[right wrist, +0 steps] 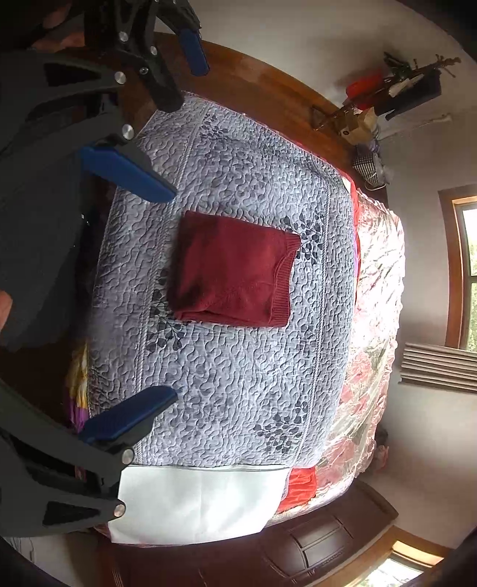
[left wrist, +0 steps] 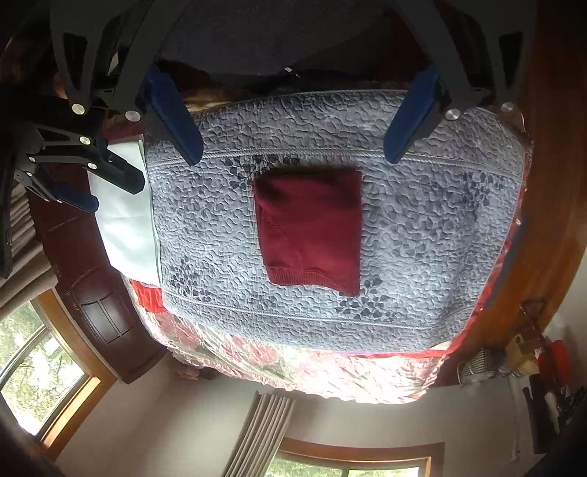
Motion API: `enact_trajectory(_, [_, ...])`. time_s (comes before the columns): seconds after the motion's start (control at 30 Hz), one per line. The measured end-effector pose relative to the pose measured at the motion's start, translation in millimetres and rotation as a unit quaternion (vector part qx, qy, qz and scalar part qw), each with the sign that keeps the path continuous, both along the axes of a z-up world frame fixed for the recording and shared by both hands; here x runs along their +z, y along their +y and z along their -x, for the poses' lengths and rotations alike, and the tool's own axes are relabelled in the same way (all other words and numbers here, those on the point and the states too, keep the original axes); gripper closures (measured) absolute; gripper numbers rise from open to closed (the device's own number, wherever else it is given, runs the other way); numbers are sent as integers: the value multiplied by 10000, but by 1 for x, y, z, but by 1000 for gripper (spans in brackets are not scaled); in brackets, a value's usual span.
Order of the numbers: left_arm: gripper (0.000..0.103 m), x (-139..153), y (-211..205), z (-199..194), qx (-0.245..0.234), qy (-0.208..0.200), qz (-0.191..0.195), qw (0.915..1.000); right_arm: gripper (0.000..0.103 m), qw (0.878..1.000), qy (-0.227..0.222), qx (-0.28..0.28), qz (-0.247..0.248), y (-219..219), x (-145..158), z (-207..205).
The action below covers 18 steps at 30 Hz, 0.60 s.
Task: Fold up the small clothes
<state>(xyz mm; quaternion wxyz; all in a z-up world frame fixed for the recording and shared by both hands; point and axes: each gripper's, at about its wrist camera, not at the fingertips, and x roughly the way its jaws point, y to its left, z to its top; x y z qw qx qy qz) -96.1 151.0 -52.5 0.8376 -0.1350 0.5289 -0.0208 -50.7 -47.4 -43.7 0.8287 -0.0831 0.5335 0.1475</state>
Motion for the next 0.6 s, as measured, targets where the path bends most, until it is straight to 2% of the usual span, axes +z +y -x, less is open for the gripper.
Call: enact_trajectory(0.6, [4,1,-8,8,-117,-49,-68,9999,3,9998,-208,-68,-9,-1,4,17])
